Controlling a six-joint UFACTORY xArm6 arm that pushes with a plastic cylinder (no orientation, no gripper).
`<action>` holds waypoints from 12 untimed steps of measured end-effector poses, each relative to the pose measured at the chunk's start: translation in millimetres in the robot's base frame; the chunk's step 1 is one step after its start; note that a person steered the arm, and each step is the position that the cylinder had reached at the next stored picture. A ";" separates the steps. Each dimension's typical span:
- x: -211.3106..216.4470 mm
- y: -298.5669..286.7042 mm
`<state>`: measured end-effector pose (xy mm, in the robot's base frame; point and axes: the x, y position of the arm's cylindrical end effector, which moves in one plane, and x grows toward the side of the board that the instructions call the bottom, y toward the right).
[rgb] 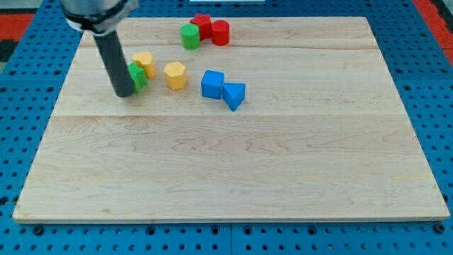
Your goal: Place the green star above the yellow hexagon
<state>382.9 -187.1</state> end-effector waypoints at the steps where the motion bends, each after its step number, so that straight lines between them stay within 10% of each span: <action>1: -17.0 -1.7; 5: -37.1 67.9; 12: -120.5 -59.4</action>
<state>262.3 -246.6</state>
